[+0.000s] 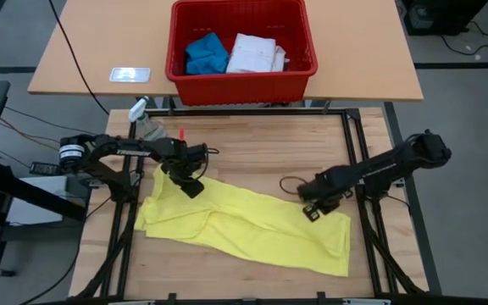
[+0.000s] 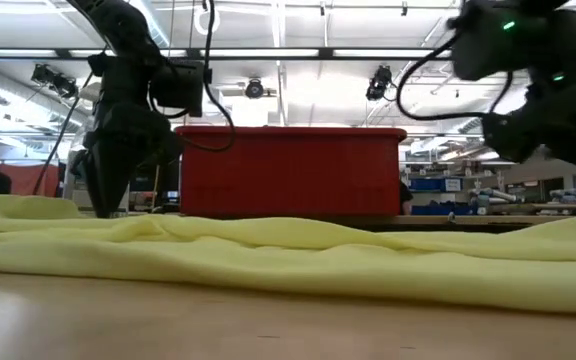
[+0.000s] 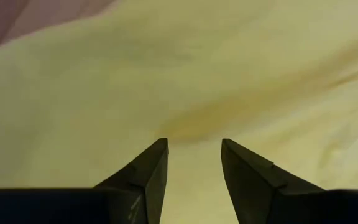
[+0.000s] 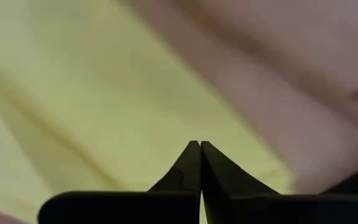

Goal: Fold Laundry from Bin

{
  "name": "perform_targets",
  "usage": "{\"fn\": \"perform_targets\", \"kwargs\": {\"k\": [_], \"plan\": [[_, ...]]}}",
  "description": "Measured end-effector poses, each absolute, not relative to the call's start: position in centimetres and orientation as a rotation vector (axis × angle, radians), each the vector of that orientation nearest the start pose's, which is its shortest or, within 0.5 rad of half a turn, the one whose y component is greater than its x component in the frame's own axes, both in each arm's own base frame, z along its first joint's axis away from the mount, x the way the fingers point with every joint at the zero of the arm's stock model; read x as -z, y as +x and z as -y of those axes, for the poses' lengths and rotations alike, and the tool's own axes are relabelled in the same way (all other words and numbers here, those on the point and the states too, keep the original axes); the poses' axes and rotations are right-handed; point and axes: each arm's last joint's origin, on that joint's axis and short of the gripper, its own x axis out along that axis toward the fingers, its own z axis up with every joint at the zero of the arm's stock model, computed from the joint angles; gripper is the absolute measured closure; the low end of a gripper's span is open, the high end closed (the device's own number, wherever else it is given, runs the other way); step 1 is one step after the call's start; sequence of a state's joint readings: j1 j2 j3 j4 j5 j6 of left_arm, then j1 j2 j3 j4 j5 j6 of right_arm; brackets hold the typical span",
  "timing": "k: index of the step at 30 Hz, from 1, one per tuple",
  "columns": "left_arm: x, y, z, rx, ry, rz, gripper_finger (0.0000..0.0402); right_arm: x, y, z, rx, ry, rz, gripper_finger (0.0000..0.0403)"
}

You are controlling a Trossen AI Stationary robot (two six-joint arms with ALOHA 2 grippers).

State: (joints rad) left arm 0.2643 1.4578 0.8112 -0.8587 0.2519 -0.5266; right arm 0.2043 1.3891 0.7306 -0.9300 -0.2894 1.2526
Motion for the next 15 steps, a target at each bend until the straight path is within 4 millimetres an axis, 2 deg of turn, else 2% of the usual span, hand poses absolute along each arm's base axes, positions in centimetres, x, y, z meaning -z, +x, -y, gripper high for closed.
{"fn": "perform_targets", "kwargs": {"k": [3, 6, 10, 15], "plan": [[-16.8, 22.8, -4.8, -0.354, -0.785, -1.427, 0.0246, -15.4, 19.1, -6.0, 0.670, 1.050, -1.601, 0.0394], [-16.6, 23.3, -4.6, -0.323, -0.782, -1.405, 0.0246, -13.8, 18.4, -6.3, 0.683, 1.100, -1.578, 0.0397], [-16.4, 23.4, -5.1, -0.334, -0.790, -1.391, 0.0246, -12.4, 17.3, -5.3, 0.760, 1.159, -1.585, 0.0397], [-16.3, 23.2, -6.1, -0.389, -0.824, -1.380, 0.0246, -12.2, 16.7, -3.0, 0.874, 1.136, -1.591, 0.0397]]}}
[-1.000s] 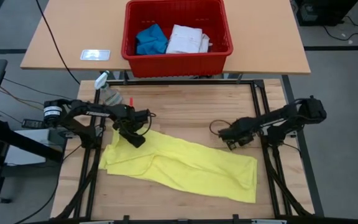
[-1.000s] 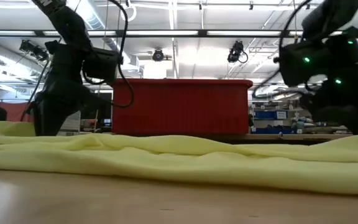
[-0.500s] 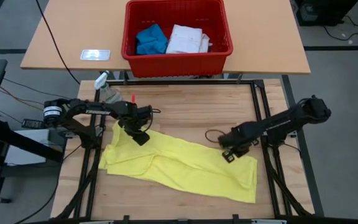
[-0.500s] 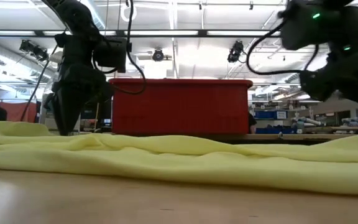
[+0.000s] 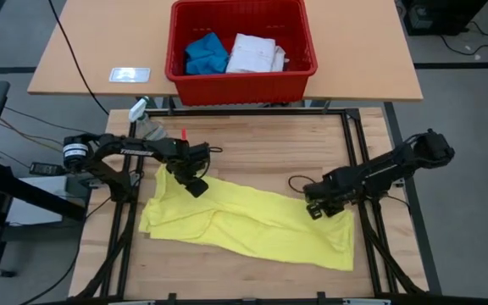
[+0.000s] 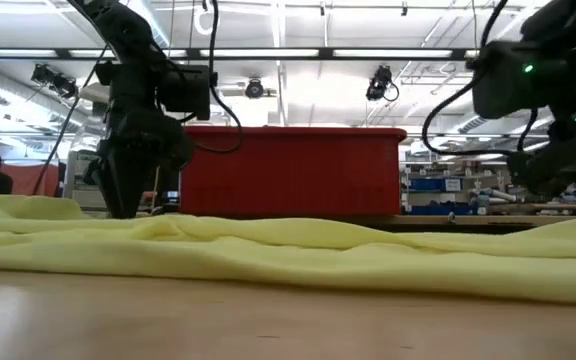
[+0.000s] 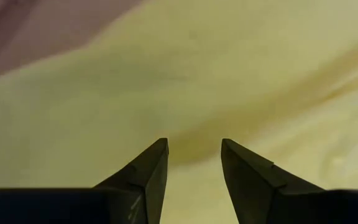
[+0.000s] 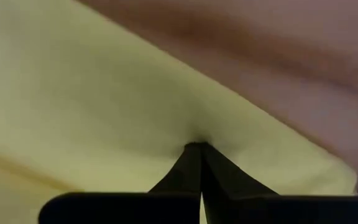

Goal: Fold Laundry from Bin

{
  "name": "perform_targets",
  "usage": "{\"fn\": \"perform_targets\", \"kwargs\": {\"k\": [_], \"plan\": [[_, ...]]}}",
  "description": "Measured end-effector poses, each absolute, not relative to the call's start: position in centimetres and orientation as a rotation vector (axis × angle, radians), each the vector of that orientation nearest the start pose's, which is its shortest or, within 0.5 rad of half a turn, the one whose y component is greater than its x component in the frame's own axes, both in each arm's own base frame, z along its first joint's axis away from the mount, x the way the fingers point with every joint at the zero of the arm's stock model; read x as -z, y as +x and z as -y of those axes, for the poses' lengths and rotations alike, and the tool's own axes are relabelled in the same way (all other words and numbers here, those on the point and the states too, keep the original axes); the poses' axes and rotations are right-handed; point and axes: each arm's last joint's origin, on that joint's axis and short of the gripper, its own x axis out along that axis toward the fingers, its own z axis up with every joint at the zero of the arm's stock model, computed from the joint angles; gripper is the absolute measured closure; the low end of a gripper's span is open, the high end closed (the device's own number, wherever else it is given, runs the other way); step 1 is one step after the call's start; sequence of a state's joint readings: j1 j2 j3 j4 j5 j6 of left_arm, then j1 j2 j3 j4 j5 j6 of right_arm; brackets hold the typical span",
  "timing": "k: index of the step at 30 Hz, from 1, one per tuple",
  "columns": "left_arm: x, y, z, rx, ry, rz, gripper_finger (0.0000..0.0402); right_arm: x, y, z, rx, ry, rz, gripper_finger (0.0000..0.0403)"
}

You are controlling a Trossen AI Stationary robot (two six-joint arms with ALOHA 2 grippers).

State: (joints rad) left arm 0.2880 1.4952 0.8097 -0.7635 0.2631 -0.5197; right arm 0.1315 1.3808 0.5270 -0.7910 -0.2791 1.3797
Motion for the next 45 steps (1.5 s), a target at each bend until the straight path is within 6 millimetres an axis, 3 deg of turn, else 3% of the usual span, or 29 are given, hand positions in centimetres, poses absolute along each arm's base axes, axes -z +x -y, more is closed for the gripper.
{"fn": "perform_targets", "kwargs": {"k": [6, 11, 19, 23, 26, 31, 34, 37, 45], "plan": [[-16.3, 22.6, -7.3, -0.440, -0.841, -1.384, 0.0246, -12.5, 16.4, 0.2, 1.020, 1.049, -1.531, 0.0397], [-16.7, 21.7, -7.8, -0.441, -0.836, -1.417, 0.0246, -13.6, 17.5, 3.1, 1.128, 0.823, -1.379, 0.0397], [-19.5, 20.2, -7.3, -0.388, -0.818, -1.334, 0.0246, -16.8, 19.5, 6.8, 1.116, 0.788, -1.255, 0.0396], [-21.7, 19.0, -6.8, -0.371, -0.806, -1.219, 0.0246, -19.5, 22.1, 7.1, 0.986, 0.783, -1.127, 0.0390], [-23.3, 18.0, -6.3, -0.348, -0.779, -1.137, 0.0246, -21.3, 24.6, 6.9, 0.787, 0.794, -0.960, 0.0372], [-24.4, 17.5, -5.3, -0.274, -0.686, -1.090, 0.0246, -23.0, 28.1, 6.8, 0.521, 0.823, -0.664, 0.0328], [-24.4, 18.1, -4.6, -0.242, -0.627, -1.075, 0.0246, -22.6, 29.6, 6.9, 0.473, 0.822, -0.605, 0.0305], [-23.9, 19.1, -3.9, -0.229, -0.556, -1.083, 0.0246, -21.6, 31.4, 6.6, 0.423, 0.803, -0.652, 0.0288], [-21.1, 21.4, -3.1, -0.143, -0.392, -1.224, 0.0237, -20.3, 37.7, 4.0, 0.250, 0.614, -0.734, 0.0273]]}}
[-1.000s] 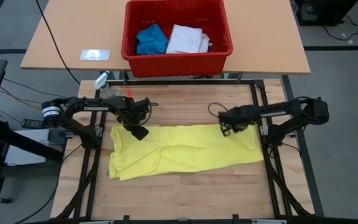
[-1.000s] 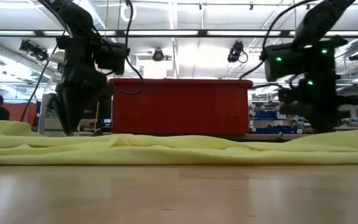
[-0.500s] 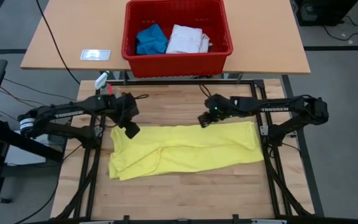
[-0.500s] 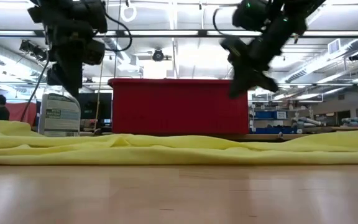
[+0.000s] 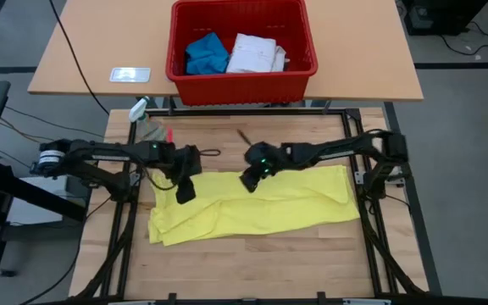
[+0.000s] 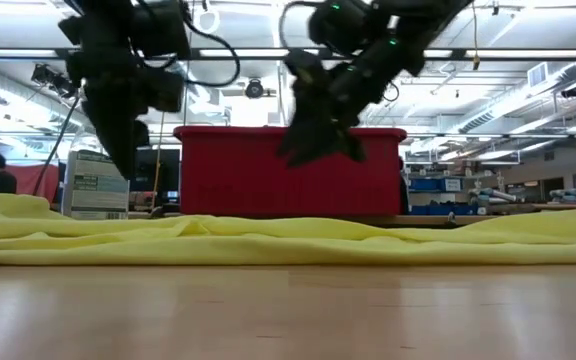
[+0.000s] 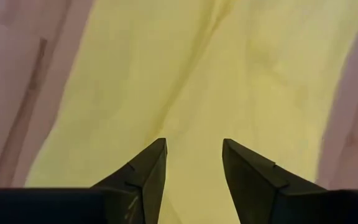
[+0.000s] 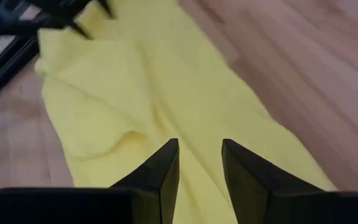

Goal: Fold Laundry from Bin

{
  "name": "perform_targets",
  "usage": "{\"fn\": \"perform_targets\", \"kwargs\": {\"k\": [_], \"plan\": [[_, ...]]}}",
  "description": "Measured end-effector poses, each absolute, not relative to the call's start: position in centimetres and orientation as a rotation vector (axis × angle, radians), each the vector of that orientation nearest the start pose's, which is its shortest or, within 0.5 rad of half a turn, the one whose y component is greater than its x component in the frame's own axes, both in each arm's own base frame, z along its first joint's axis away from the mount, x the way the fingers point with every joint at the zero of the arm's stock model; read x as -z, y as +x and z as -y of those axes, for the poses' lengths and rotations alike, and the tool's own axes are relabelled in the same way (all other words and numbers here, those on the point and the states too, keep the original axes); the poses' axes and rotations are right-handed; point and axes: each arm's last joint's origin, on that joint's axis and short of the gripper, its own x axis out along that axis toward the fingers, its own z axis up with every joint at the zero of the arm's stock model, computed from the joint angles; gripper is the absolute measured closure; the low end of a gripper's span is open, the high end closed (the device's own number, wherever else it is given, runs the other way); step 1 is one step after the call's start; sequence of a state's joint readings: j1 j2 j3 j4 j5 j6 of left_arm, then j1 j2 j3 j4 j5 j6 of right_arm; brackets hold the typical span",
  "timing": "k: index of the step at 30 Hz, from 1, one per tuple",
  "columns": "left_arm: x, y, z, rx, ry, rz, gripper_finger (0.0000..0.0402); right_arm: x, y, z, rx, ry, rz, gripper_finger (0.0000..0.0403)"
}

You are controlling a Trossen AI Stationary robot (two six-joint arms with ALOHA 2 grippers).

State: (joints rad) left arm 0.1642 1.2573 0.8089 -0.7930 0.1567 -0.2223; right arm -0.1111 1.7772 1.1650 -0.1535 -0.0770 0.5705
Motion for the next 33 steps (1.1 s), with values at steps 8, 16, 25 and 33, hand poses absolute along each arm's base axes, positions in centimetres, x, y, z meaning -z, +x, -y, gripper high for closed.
{"fn": "perform_targets", "kwargs": {"k": [8, 16, 25, 33], "plan": [[-17.5, 23.3, -3.5, -0.093, -0.273, -1.376, 0.0246, -21.3, 40.9, 2.9, 0.207, 0.521, -0.691, 0.0273], [-15.2, 24.8, -3.9, 0.004, -0.269, -1.388, 0.0297, -21.3, 40.8, 3.0, 0.233, 0.506, -0.688, 0.0274], [-16.6, 24.7, -3.7, 0.029, -0.337, -1.364, 0.0395, -21.0, 40.9, 2.1, 0.215, 0.494, -0.705, 0.0275], [-22.2, 24.9, -3.5, 0.042, -0.288, -1.170, 0.0400, -19.8, 43.3, 0.9, 0.045, 0.391, -0.545, 0.0248]]}}
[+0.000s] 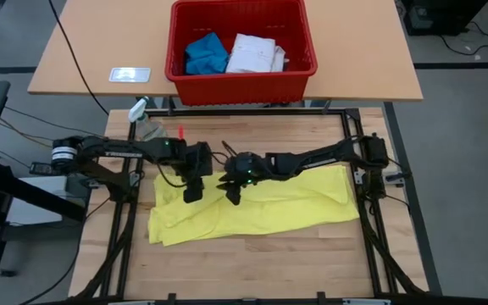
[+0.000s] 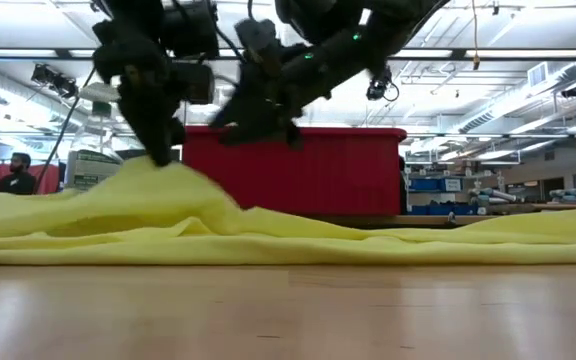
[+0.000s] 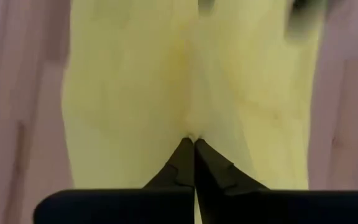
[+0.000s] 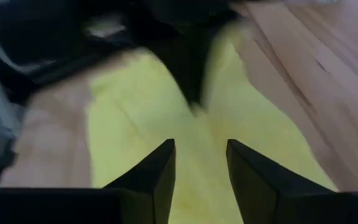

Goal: Fold Laundry from Bin

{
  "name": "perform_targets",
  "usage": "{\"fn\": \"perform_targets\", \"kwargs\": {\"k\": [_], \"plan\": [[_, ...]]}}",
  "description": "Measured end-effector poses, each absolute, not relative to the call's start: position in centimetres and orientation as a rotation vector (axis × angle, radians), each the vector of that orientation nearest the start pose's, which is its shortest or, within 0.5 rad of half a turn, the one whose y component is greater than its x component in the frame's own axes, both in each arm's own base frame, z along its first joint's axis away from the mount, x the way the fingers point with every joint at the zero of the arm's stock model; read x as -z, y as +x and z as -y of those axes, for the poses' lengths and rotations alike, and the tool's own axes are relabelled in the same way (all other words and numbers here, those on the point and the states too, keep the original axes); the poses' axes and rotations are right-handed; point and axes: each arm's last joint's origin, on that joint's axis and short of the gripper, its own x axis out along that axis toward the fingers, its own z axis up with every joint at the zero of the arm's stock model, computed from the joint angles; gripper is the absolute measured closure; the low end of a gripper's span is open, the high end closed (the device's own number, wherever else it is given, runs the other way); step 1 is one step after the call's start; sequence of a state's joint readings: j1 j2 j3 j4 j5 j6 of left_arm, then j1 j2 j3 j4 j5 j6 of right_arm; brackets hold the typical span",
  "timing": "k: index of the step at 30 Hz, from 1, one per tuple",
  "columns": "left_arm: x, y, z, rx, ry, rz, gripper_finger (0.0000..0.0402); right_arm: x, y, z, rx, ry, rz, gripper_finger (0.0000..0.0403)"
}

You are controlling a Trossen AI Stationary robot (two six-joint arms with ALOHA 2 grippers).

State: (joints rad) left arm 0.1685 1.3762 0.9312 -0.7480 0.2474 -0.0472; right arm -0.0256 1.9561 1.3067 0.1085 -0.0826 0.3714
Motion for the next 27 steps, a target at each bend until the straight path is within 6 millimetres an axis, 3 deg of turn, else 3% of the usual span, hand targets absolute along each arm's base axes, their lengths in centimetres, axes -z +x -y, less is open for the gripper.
{"fn": "perform_targets", "kwargs": {"k": [8, 17, 27], "plan": [[-22.4, 24.3, -3.2, 0.049, -0.287, -1.222, 0.0400, -16.9, 45.3, 0.7, -0.011, 0.349, -0.441, 0.0201], [-22.5, 24.5, -3.2, 0.055, -0.284, -1.197, 0.0380, -13.5, 46.4, 1.4, -0.034, 0.384, -0.456, 0.0216], [-22.5, 24.6, -3.1, 0.018, -0.340, -1.197, 0.0350, -14.4, 47.4, 2.1, -0.038, 0.449, -0.424, 0.0254]]}}
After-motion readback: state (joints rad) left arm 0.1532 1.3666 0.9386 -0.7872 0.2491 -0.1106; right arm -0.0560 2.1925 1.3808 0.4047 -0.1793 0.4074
